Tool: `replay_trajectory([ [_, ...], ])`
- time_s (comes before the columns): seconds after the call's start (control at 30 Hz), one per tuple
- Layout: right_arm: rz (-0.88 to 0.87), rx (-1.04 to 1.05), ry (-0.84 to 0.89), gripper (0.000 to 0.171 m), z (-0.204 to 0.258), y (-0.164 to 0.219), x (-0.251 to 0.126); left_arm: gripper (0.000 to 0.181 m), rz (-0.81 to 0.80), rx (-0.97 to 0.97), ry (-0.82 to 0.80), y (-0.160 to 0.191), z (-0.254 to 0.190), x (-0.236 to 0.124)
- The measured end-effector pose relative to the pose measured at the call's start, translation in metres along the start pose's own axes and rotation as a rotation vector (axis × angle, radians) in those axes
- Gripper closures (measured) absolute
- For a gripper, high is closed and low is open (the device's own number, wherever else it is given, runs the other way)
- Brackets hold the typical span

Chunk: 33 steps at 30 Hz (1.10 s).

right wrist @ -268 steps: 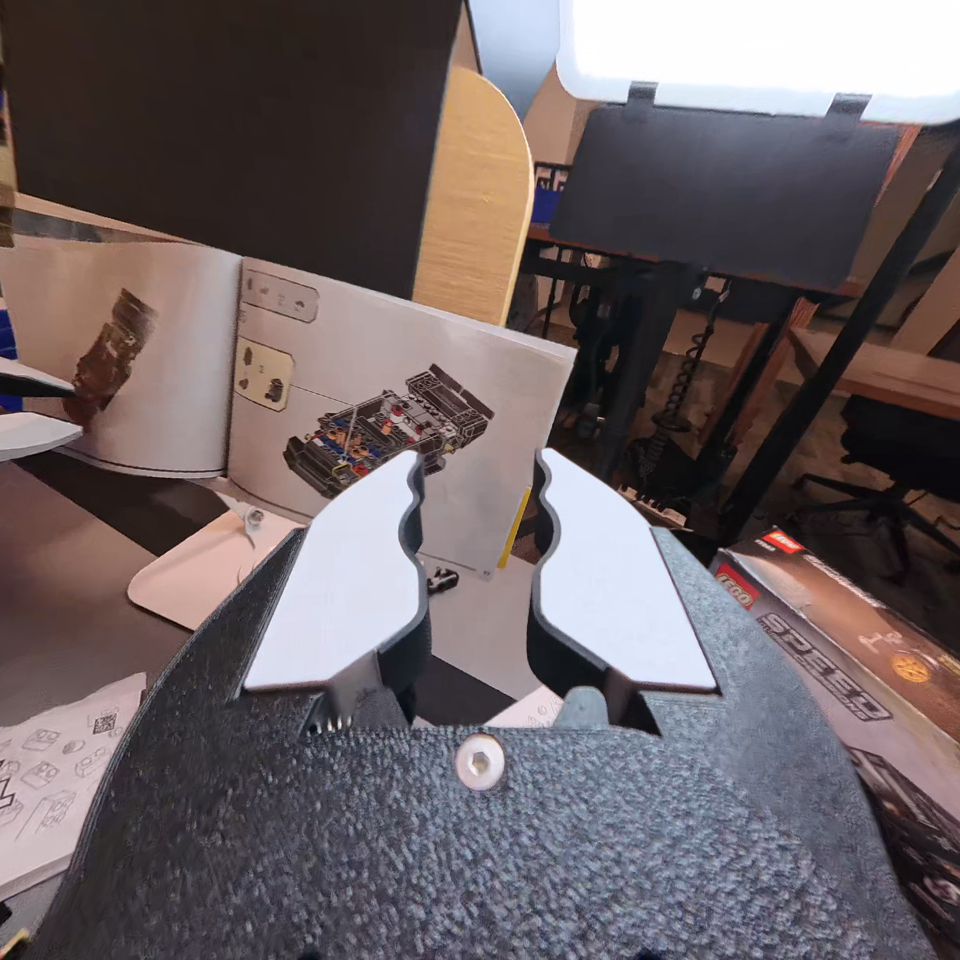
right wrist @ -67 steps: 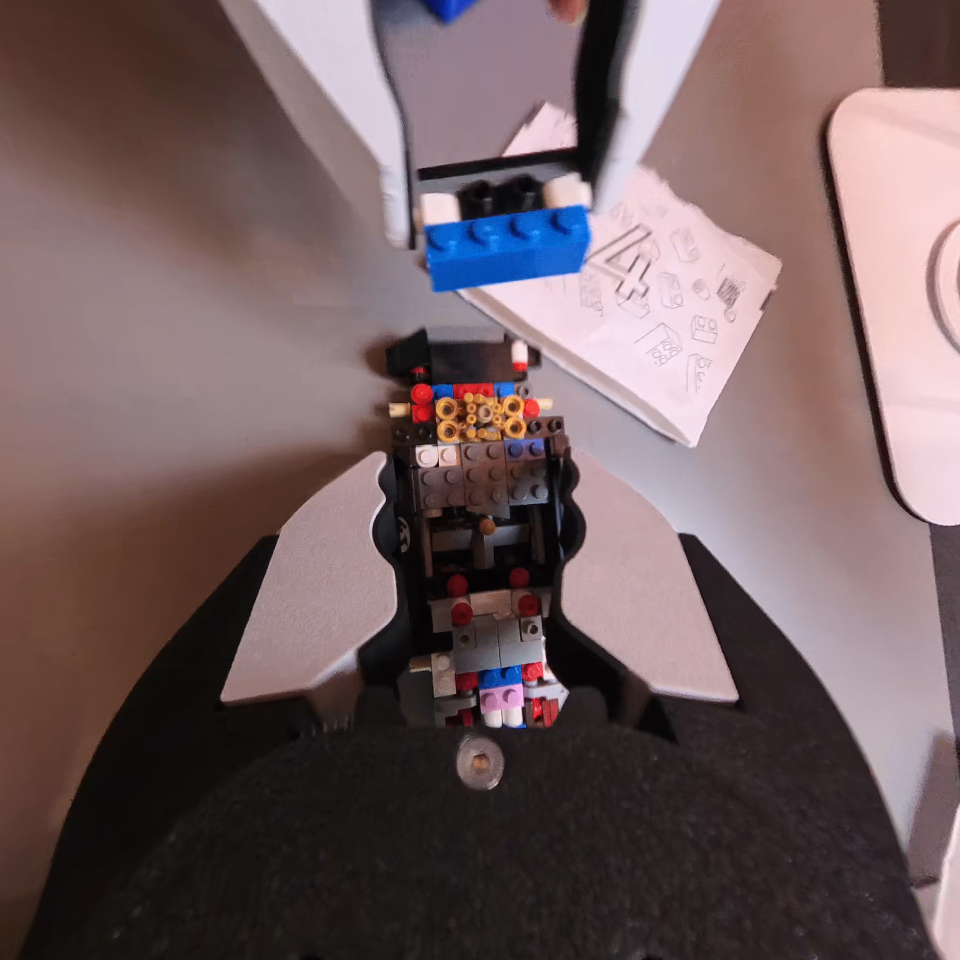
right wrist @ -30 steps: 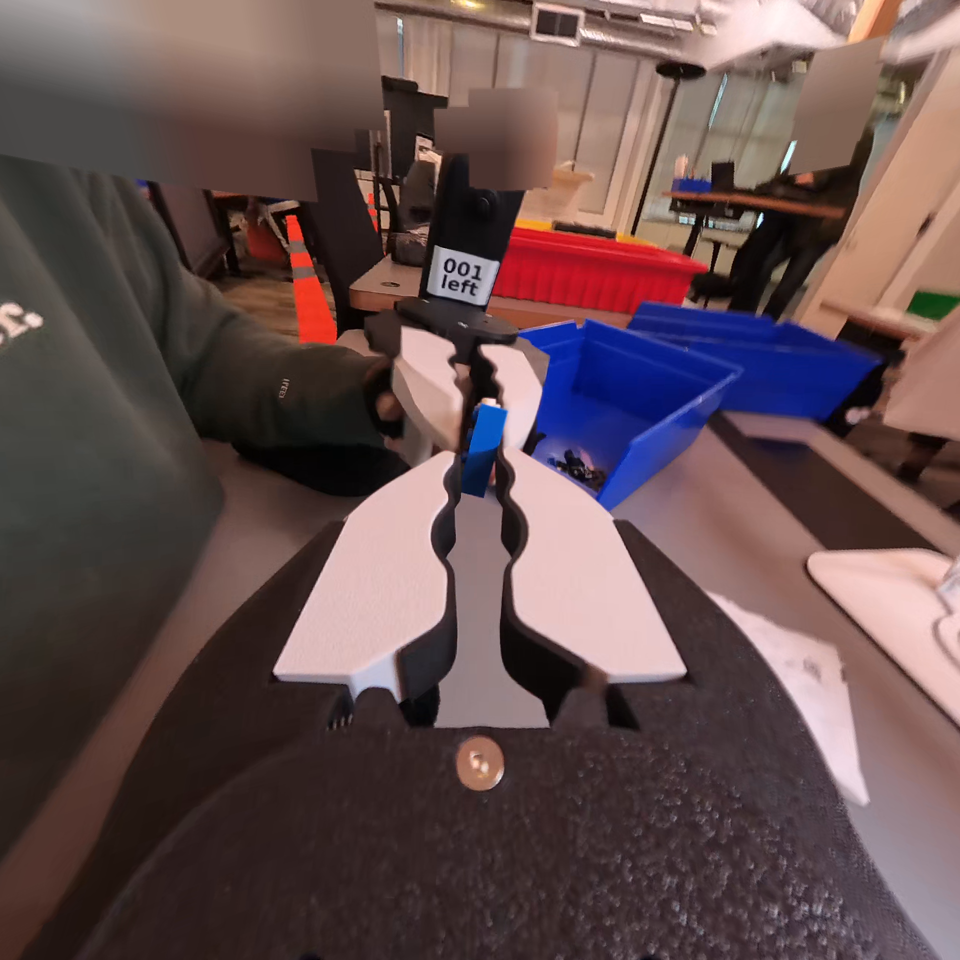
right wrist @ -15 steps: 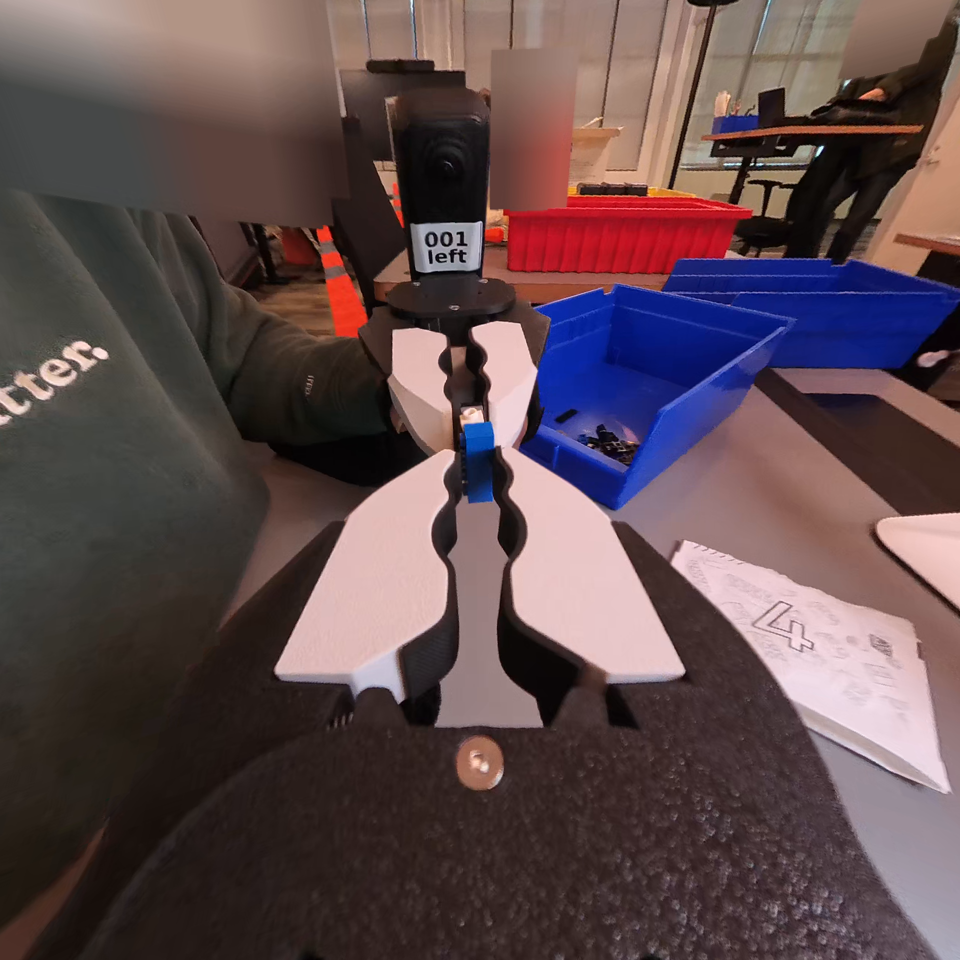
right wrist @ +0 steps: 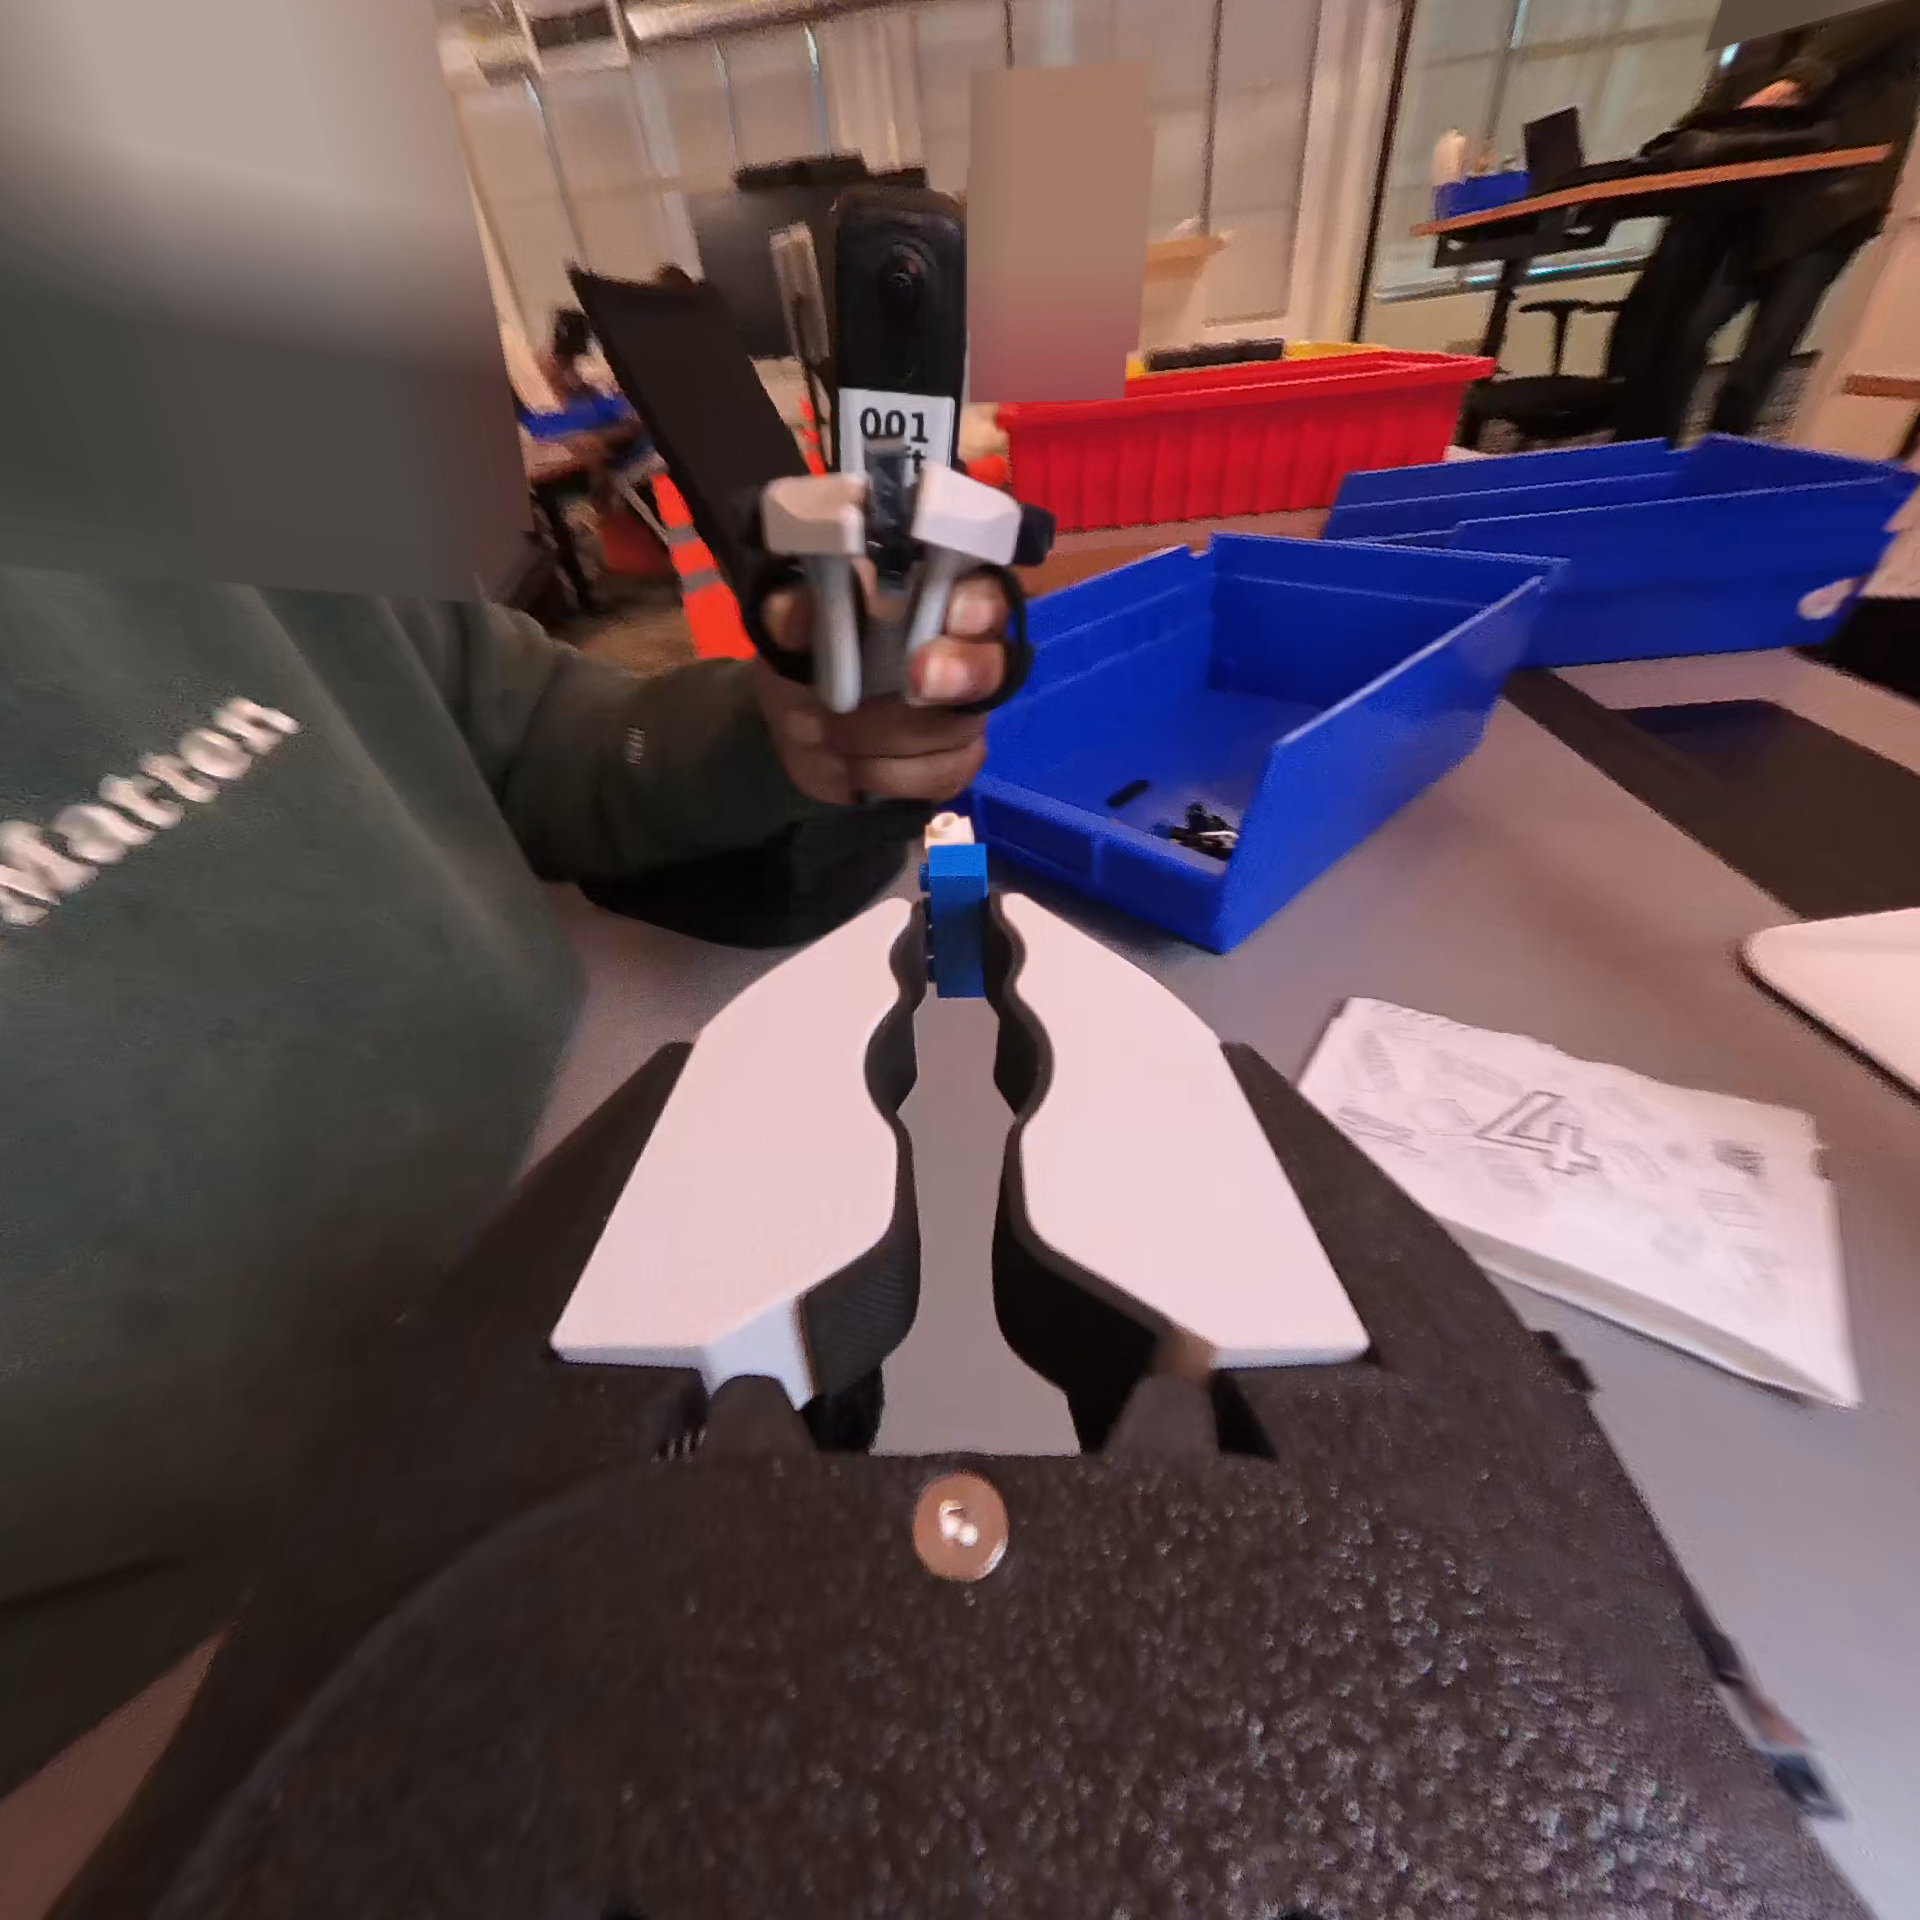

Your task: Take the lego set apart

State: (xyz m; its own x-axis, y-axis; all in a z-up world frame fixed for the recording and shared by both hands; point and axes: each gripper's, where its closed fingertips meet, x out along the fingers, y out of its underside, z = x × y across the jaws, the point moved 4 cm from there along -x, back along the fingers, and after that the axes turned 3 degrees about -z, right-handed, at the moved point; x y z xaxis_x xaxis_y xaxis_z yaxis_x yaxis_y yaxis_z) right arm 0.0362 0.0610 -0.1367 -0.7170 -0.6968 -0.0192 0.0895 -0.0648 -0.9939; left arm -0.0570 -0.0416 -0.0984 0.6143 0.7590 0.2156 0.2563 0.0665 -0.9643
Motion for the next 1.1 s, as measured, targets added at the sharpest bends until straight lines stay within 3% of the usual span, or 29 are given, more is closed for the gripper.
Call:
replay_trajectory([
  [0.03,0.002,0.000,-0.014,0.160,0.004,0.000,0.004,0.172,0.048,0.073,-0.046,0.003,0.002,0.000],
  [0.13,0.063,-0.026,-0.042,0.160,0.011,0.005,0.020,0.172,0.171,0.015,-0.067,0.024,0.009,0.009],
  [0.4,0.029,0.033,-0.010,0.160,0.000,0.009,0.010,0.171,0.448,-0.110,-0.048,0.081,0.016,0.017],
  [0.53,0.078,0.060,-0.009,0.160,-0.004,0.018,0.007,0.172,0.480,-0.122,-0.040,0.091,0.013,0.021],
  [0.7,0.239,0.097,-0.020,0.160,-0.006,0.036,0.003,0.172,0.335,-0.289,0.017,0.079,0.016,0.019],
  [0.93,0.681,0.225,-0.036,0.159,0.002,0.101,0.007,0.172,0.128,-0.558,0.151,0.062,0.016,0.017],
  [1.1,0.662,0.175,0.034,0.144,-0.005,0.099,0.013,0.171,0.049,-0.684,0.190,0.060,0.017,0.018],
])
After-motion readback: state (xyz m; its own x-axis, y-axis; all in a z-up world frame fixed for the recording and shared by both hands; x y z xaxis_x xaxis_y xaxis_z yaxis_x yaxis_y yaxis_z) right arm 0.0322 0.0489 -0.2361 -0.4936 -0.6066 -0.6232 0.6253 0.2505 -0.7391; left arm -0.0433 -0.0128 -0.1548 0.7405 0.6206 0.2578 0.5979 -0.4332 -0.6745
